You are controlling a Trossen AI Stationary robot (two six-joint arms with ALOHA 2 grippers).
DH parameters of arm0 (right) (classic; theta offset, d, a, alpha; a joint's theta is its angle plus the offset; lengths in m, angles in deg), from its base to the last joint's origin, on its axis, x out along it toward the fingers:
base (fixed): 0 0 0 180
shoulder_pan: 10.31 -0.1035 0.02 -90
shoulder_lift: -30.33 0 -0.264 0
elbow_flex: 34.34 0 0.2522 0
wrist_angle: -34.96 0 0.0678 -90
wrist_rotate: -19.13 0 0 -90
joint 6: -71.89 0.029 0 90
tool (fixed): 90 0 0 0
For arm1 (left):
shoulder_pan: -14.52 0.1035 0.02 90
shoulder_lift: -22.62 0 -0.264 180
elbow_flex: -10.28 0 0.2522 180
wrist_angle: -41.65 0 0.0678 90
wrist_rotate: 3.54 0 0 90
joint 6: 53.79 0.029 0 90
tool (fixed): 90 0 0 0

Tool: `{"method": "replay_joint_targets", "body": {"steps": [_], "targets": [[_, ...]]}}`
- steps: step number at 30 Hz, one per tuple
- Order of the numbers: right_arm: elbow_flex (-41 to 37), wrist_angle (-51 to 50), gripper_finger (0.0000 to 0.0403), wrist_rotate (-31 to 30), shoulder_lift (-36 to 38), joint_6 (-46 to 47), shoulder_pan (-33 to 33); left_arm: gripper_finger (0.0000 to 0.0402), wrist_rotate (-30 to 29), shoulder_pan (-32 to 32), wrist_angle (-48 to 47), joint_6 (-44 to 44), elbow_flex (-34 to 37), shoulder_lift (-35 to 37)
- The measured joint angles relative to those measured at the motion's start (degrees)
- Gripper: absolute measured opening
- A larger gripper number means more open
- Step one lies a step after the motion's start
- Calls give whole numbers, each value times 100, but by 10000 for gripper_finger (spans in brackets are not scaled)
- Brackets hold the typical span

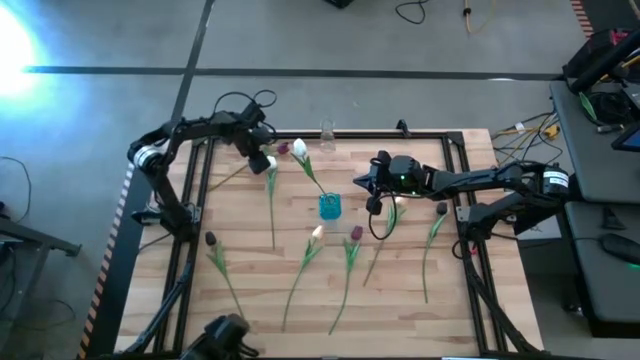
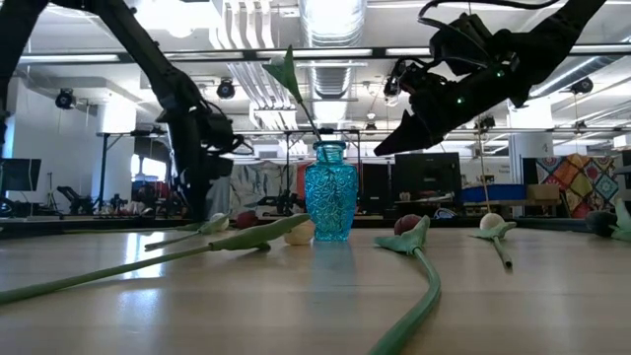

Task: Sort flowers into vase by color
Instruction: Put the top red tulip into the transparent vase

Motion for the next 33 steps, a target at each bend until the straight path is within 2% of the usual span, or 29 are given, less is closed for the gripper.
{"method": "replay_joint_targets", "body": {"steps": [4, 9, 13, 17, 23, 28, 33], "targets": [[0, 2, 9, 0, 0, 30, 0, 121, -412, 36, 34, -47, 0, -175], [0, 2, 9, 0, 0, 114, 0, 110, -364, 111, 41, -65, -9, -224], [0, 2, 9, 0, 0, 151, -2, 73, -324, 138, 41, -20, -9, -225], [0, 49, 9, 73, 11, 153, 0, 13, -734, 154, 19, 175, 10, -139], [0, 9, 9, 301, 182, 250, -2, 3, -721, 336, 56, 131, 15, 384], [0, -9, 9, 299, 470, 222, 0, 1, 202, 534, 531, -32, 15, 1099], [0, 6, 9, 299, 775, 103, 2, 1, 1844, 806, 1813, -534, 17, 1622]]}}
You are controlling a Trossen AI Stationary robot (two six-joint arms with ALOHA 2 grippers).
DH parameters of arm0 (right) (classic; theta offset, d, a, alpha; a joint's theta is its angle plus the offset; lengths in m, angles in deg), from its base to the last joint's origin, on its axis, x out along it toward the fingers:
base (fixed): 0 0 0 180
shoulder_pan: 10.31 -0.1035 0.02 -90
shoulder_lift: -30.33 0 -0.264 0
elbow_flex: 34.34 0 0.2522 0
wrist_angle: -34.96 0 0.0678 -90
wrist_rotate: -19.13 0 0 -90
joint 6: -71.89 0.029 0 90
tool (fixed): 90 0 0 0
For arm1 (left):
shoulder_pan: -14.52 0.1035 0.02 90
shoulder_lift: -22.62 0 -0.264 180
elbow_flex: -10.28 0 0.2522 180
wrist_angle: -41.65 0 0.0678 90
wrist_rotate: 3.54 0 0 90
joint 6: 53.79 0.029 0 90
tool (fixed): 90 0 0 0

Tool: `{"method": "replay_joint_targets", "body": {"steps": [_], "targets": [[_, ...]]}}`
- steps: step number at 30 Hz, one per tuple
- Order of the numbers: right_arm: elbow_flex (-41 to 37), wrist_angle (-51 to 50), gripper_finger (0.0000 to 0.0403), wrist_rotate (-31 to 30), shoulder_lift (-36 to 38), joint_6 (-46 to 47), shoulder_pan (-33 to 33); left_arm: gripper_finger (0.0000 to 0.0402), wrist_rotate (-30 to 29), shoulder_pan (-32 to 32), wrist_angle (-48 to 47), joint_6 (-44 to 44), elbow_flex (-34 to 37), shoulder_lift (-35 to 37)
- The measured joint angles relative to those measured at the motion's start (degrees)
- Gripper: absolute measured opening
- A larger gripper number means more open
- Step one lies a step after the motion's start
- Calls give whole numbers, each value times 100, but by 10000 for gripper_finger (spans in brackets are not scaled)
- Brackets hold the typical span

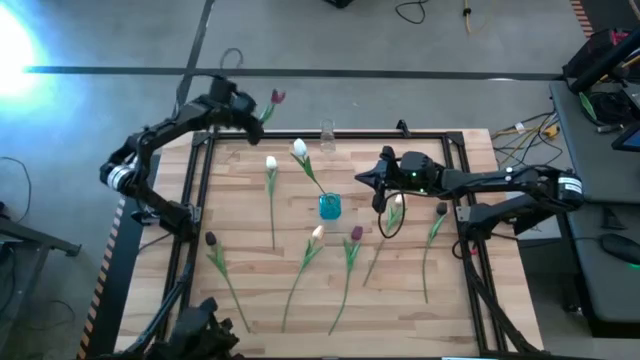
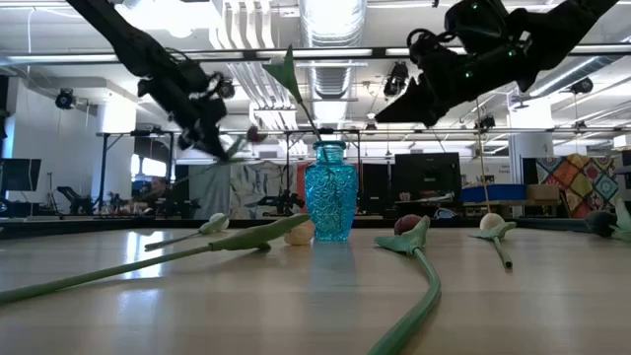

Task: Sort flowers into vase by color
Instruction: Put the top red tulip into the transparent vase

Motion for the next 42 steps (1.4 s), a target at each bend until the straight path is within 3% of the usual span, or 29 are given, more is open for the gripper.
{"method": "replay_joint_targets", "body": {"steps": [6, 10, 15, 21, 26, 34, 38, 42], "targets": [[0, 42, 9, -44, 253, 48, 2, 0, 1348, 9, 1619, -672, 2, 127], [0, 42, 9, -46, 345, 48, 2, 0, 1912, -2, 2600, -1218, 2, 38], [3, 201, 9, -200, 339, 116, 14, 0, 1964, -30, 3494, -1338, 4, -13], [241, 215, 9, -352, 124, 292, 50, 0, 2580, -52, 4856, -1616, 4, -304], [508, 208, 9, -356, -109, 292, 50, 0, 2964, -76, 6999, -2900, 4, -893], [780, 240, 9, -354, -229, 140, 50, 0, 2957, -156, 10376, -5536, -422, -2076], [780, 306, 9, -356, -222, 177, 50, 0, 2934, -340, 10873, -6468, -1070, -2538], [780, 315, 9, -400, -218, 199, 50, 0, 3097, -678, 10814, -6450, -1664, -2837]]}}
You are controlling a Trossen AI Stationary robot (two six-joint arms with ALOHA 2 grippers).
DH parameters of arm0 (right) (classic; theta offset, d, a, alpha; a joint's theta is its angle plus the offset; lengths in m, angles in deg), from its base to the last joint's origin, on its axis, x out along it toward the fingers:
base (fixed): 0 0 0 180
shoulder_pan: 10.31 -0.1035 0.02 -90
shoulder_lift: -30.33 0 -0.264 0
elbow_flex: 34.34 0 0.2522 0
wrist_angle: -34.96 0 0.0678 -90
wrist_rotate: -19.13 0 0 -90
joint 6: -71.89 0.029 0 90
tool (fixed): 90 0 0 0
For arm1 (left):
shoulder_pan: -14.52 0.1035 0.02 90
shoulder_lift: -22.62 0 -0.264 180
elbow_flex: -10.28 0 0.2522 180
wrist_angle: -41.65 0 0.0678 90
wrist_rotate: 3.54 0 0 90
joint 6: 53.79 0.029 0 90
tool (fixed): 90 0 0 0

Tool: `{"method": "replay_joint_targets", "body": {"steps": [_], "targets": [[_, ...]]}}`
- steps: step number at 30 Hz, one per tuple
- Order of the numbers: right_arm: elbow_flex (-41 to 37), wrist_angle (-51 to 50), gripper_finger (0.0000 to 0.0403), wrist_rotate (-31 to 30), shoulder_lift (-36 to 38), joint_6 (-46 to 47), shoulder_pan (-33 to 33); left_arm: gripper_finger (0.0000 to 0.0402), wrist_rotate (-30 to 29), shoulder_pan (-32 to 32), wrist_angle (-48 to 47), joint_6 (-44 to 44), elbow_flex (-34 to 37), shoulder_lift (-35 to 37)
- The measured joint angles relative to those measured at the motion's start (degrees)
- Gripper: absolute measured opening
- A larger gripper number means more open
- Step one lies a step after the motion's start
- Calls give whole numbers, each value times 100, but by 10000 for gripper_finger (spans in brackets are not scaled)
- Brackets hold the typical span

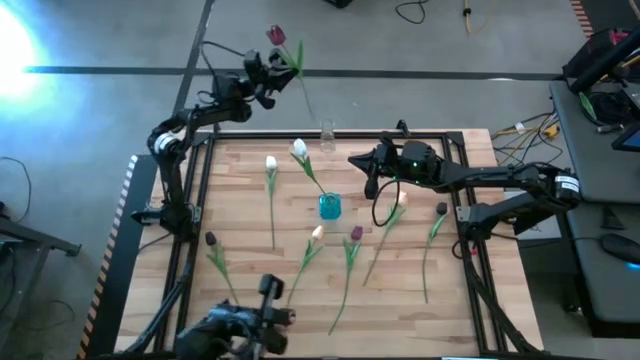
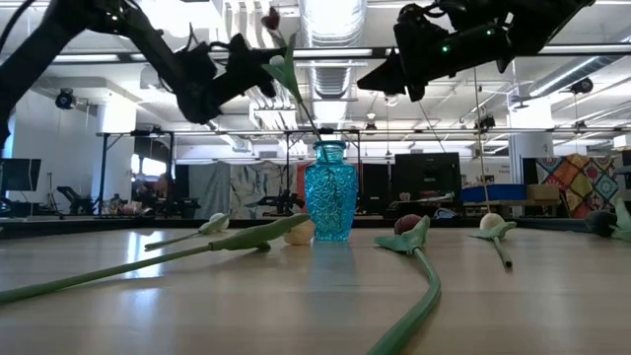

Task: Sort flowers into vase by color
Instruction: Put the top red tulip into the transparent vase

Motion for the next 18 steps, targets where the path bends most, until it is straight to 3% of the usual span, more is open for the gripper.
{"method": "replay_joint_targets", "body": {"steps": [7, 18], "targets": [[2, -3, 9, -136, 0, -64, 2, 0, 182, -284, -243, 264, -640, -425], [2, -6, 9, -120, 0, -76, 1, 0, -84, -261, -960, 1425, -703, -828]]}}
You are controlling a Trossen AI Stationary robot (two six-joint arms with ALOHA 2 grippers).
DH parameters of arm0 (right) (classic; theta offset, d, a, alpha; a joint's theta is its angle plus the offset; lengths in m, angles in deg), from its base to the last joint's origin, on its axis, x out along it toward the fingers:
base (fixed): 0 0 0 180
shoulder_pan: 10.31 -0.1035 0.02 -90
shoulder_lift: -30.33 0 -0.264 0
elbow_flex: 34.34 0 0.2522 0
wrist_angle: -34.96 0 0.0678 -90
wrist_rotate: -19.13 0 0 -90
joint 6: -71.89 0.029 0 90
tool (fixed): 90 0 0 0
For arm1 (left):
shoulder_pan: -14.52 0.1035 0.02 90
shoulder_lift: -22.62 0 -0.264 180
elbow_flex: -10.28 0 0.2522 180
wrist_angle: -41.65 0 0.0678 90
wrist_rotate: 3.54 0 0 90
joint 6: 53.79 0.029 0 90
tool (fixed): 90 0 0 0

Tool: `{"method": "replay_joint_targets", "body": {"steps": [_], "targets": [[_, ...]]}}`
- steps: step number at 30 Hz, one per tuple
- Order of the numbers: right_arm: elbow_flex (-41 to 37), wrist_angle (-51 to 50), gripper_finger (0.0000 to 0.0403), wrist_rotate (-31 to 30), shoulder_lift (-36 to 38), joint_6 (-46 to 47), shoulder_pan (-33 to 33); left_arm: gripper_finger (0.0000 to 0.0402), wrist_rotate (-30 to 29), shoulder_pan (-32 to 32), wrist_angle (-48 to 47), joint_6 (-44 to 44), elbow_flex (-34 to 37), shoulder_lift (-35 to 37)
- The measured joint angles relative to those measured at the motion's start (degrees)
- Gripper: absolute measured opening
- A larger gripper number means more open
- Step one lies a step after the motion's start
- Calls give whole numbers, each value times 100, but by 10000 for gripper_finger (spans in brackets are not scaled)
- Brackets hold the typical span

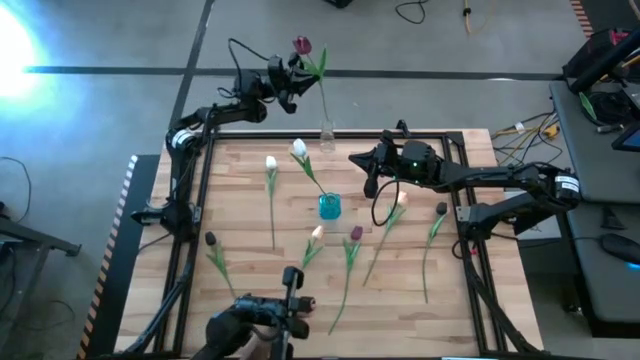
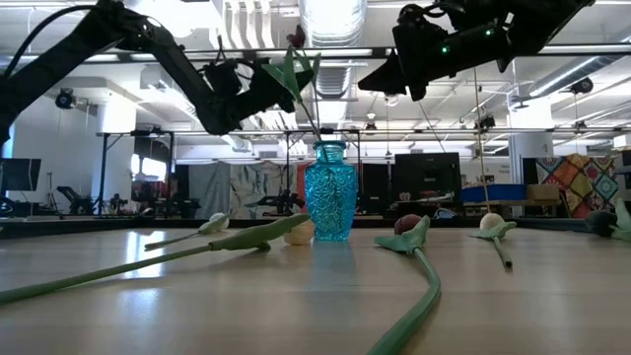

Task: Sort flowers into vase by color
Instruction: Put the top red tulip into the transparent vase

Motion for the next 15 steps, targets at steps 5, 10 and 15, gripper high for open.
{"method": "replay_joint_targets", "body": {"steps": [5, 10, 15], "targets": [[0, -2, 9, 0, 0, 25, 1, 0, 8, 4, -528, 460, 0, -17], [0, -2, 9, 0, 0, 33, 1, 0, 140, 2, -1084, 881, 0, -10], [0, -6, 9, 0, 0, 127, 1, 0, 268, -11, -1396, 1259, 7, -6]]}}
